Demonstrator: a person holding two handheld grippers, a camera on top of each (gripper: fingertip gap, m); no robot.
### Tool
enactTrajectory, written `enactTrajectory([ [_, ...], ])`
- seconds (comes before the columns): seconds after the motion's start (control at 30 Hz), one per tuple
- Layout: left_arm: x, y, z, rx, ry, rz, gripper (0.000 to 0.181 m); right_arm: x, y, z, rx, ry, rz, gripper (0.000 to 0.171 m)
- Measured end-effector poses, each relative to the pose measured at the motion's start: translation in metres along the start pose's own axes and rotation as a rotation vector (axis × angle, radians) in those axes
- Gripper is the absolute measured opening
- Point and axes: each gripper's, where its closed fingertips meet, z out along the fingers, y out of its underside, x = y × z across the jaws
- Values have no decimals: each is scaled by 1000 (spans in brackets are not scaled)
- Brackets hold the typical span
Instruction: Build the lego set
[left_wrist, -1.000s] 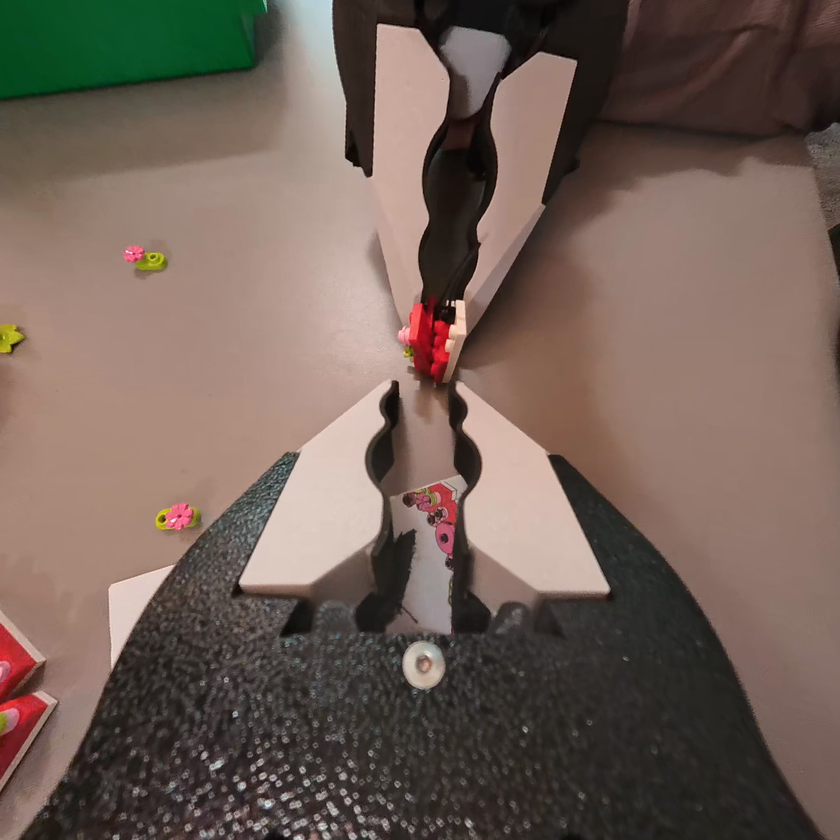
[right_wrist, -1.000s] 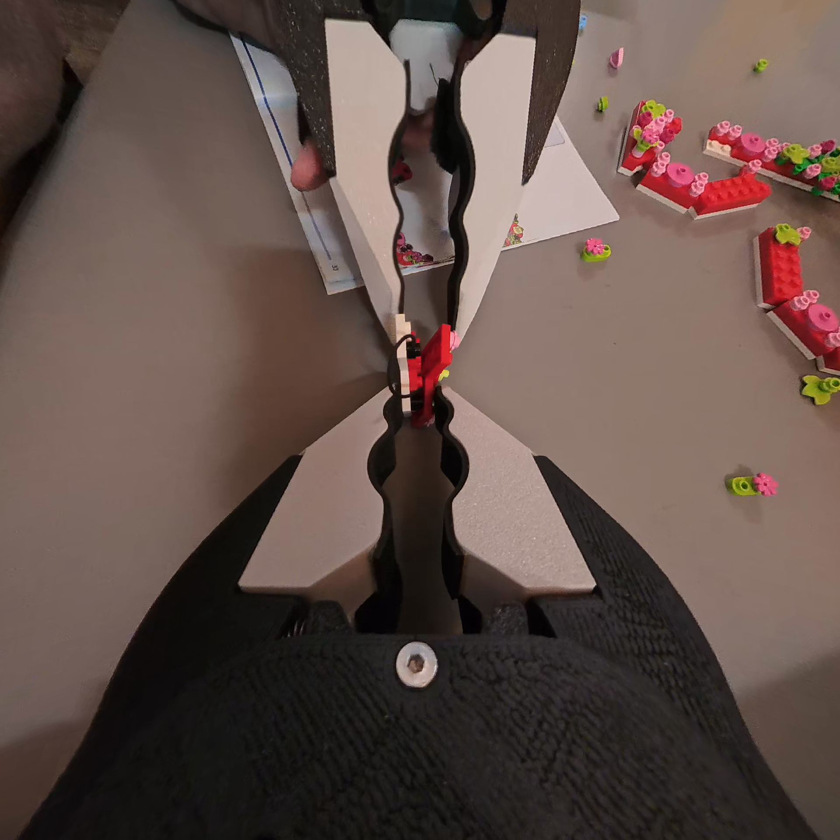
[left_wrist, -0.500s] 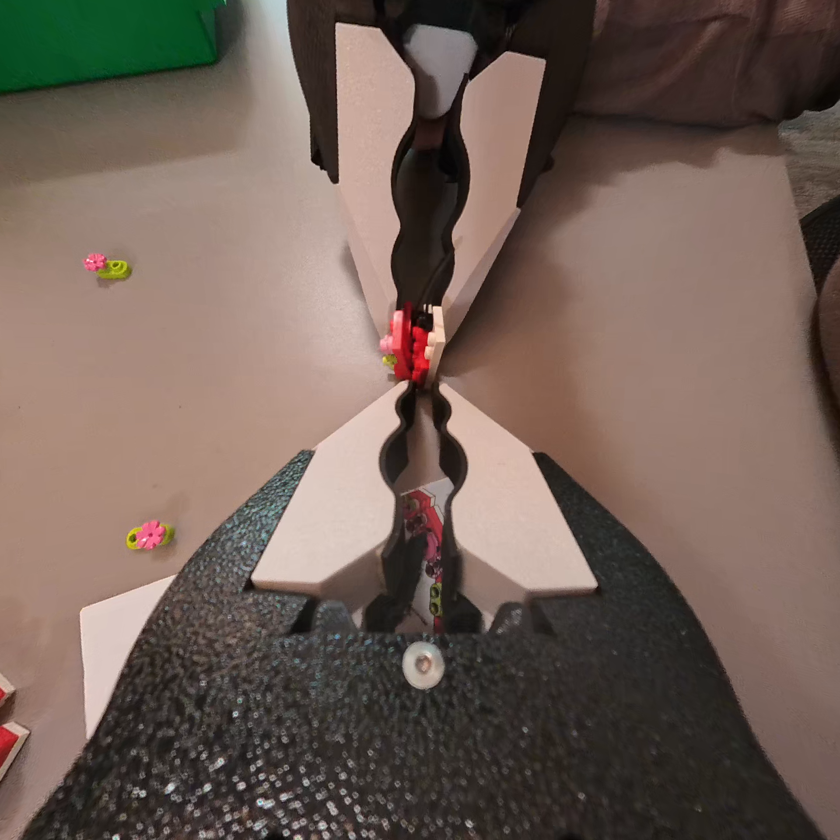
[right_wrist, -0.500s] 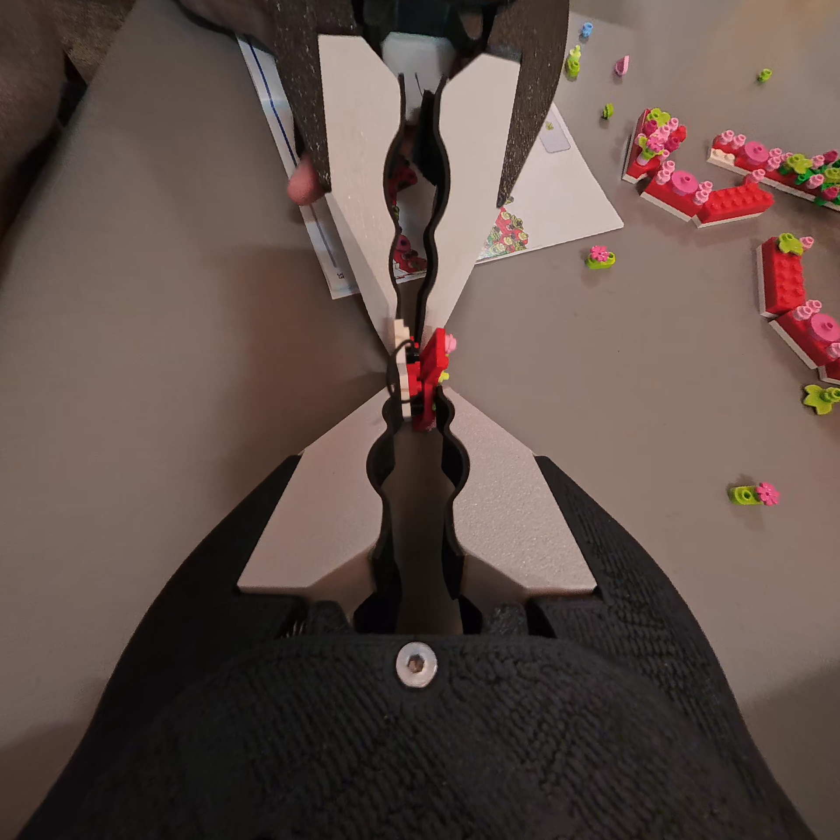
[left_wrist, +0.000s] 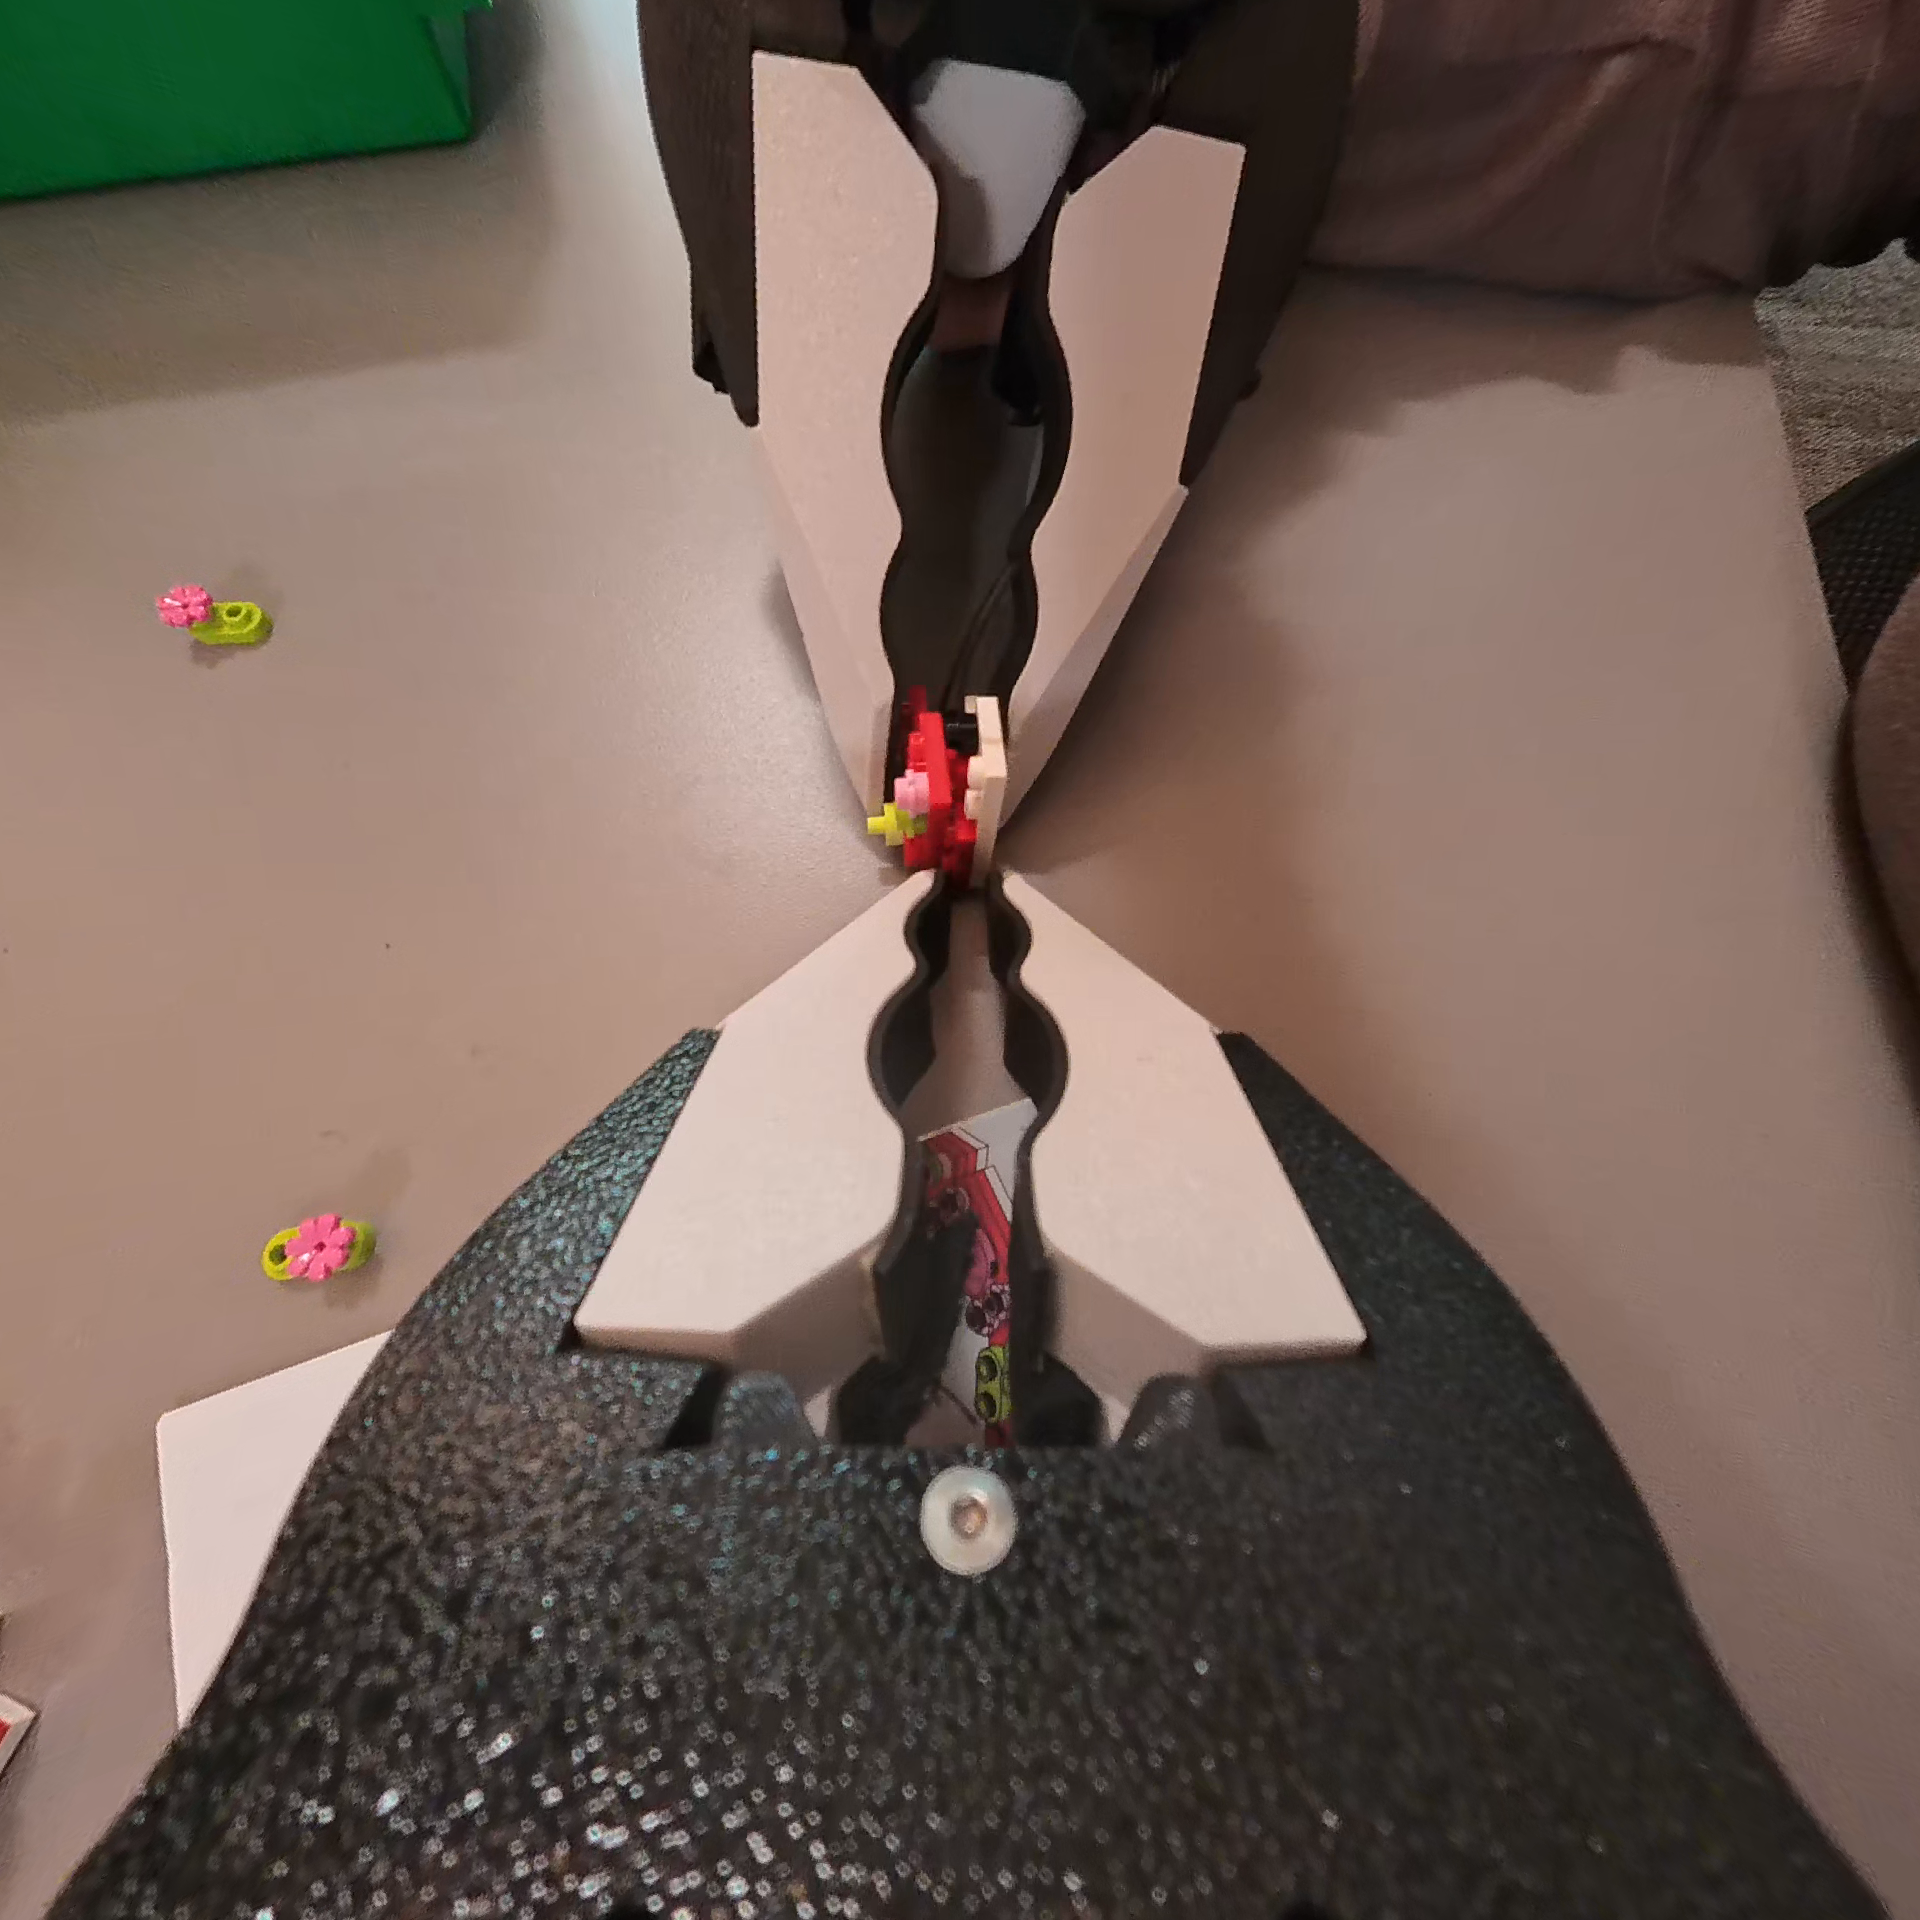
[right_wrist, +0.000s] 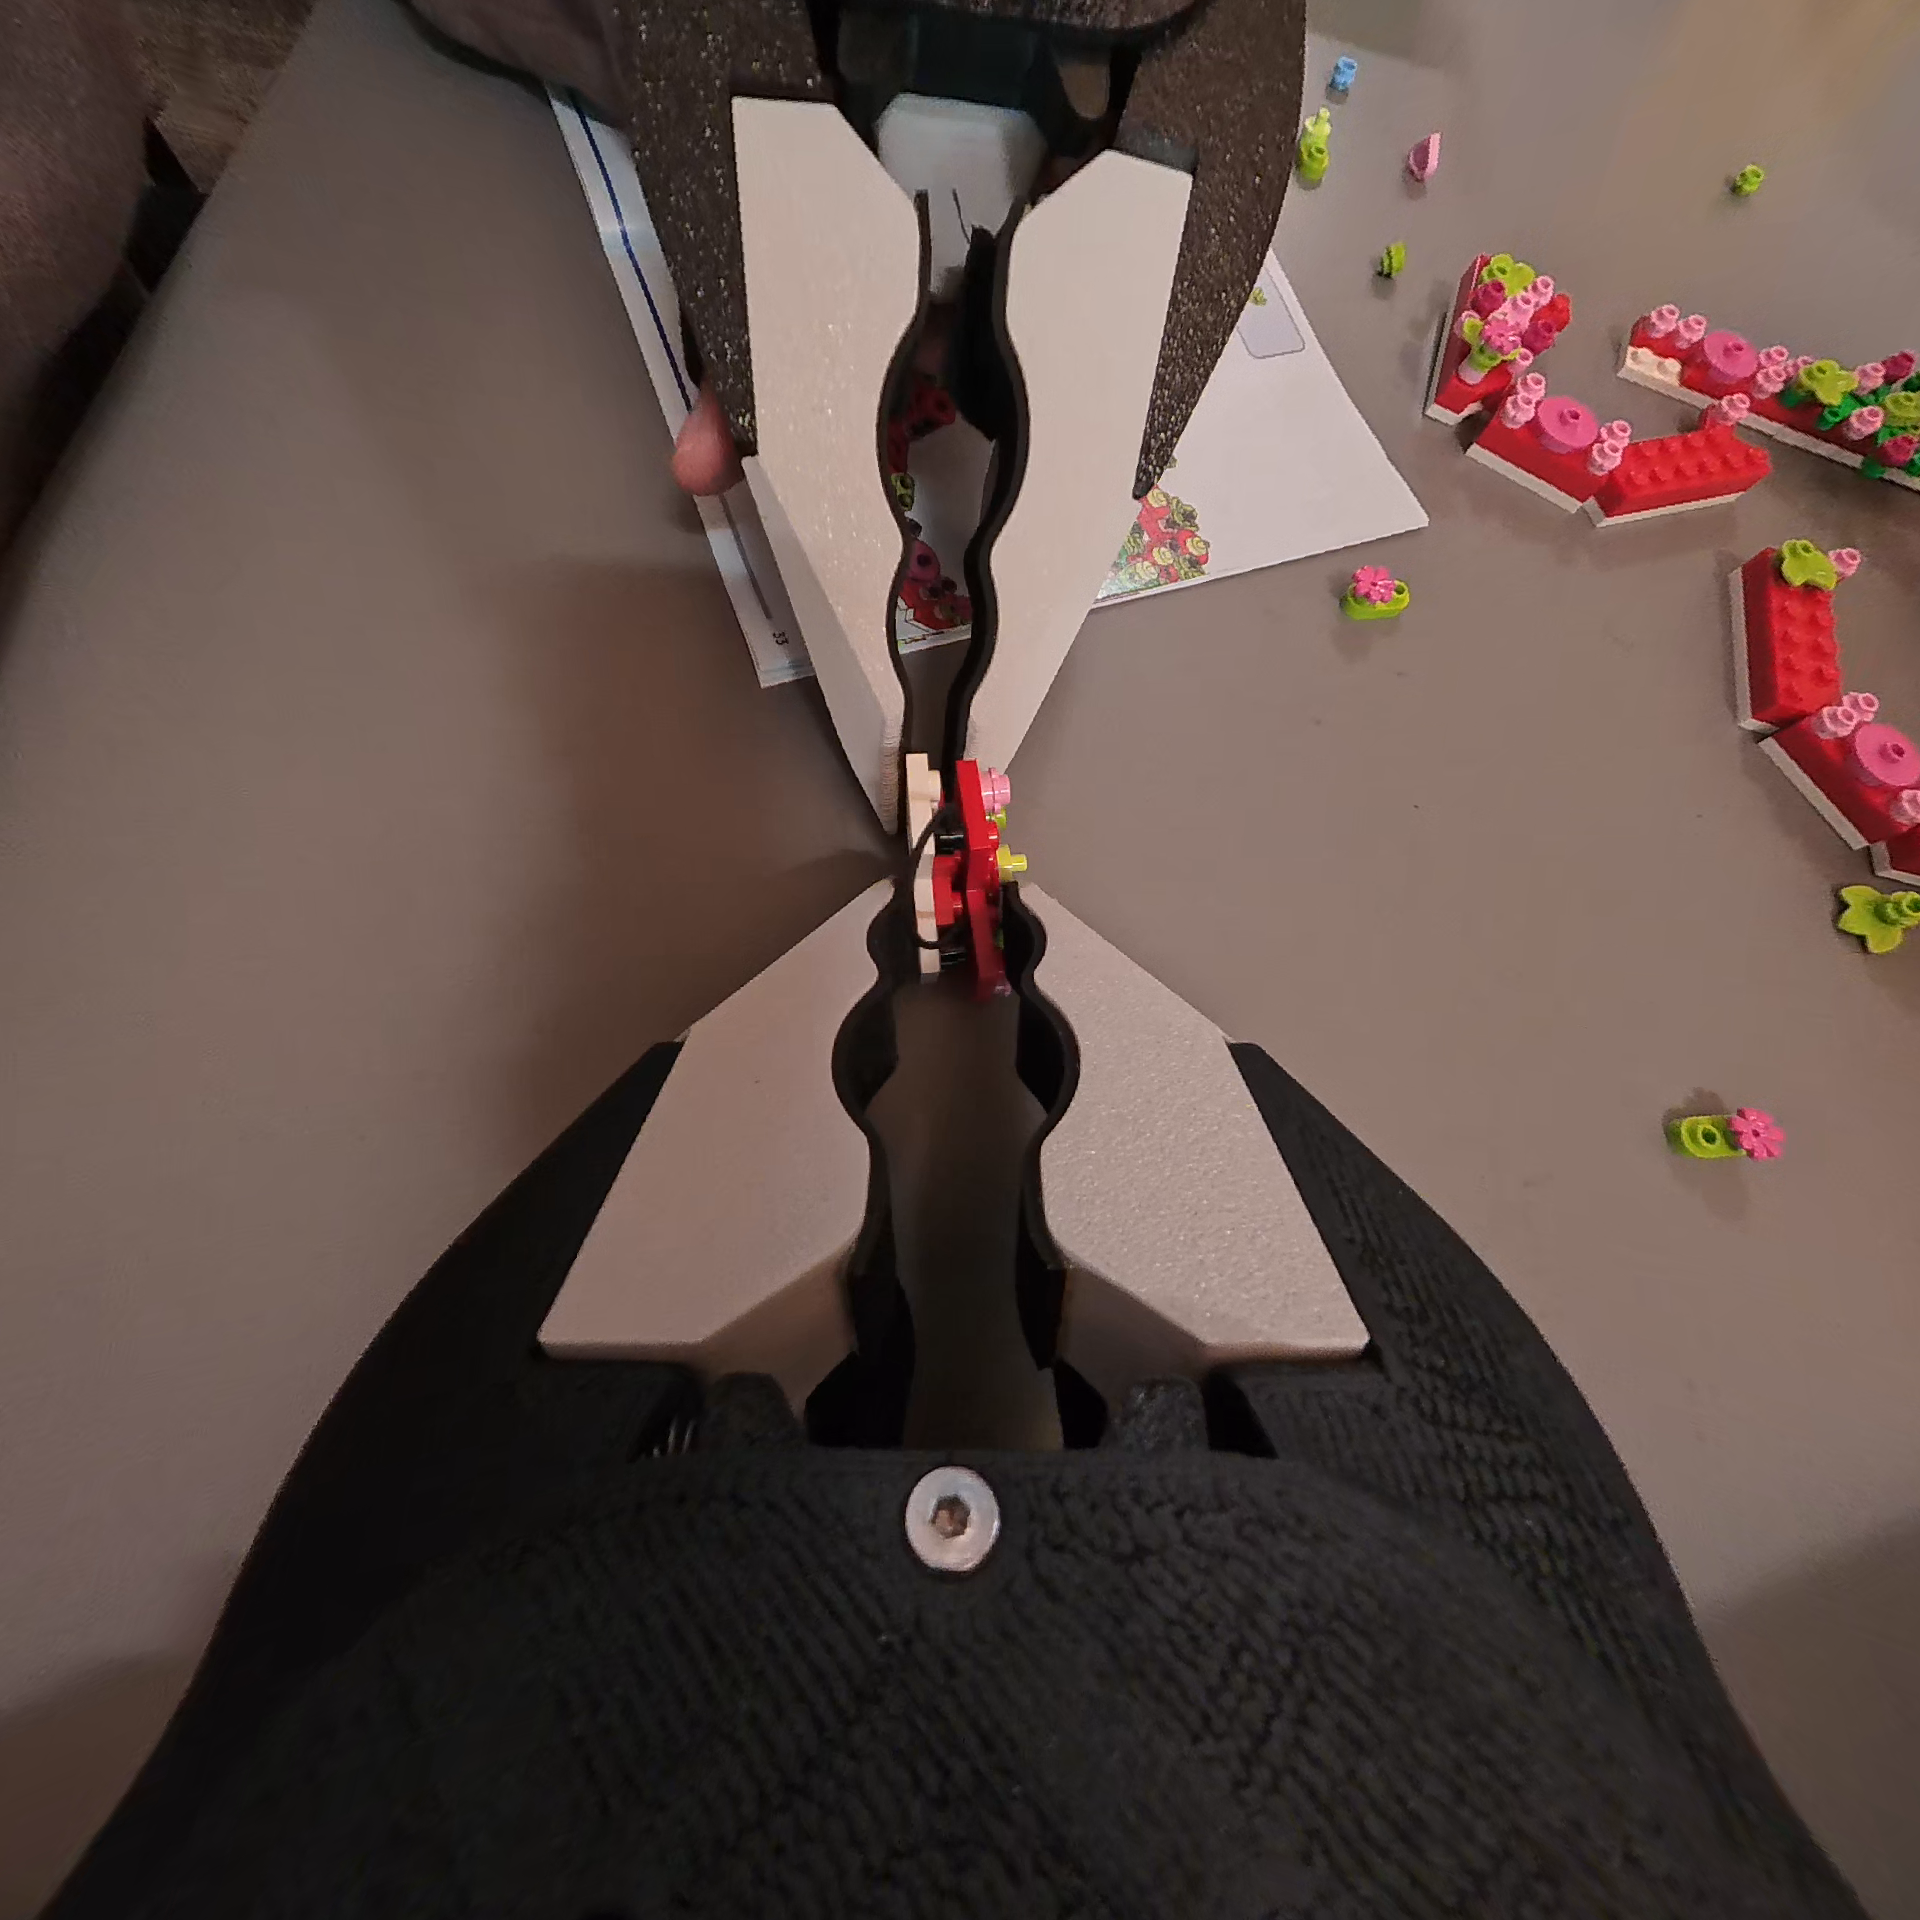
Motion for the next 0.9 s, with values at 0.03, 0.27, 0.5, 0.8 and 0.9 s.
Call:
enactTrajectory([
  [0.03,0,0,0,0,2,4,5,0,0,0,0,-2,1,15],
  [0.27,1,-2,2,6,-7,9,5,1,0,0,-2,0,29,18],
  [0.5,1,-4,-1,13,-13,17,5,0,1,-1,-1,-12,44,22],
  [0.8,-3,-3,-11,17,-2,-10,3,0,1,-1,-2,-15,47,22],
  [0.9,2,0,-5,-10,10,7,3,-1,0,0,-2,-16,48,22],
])
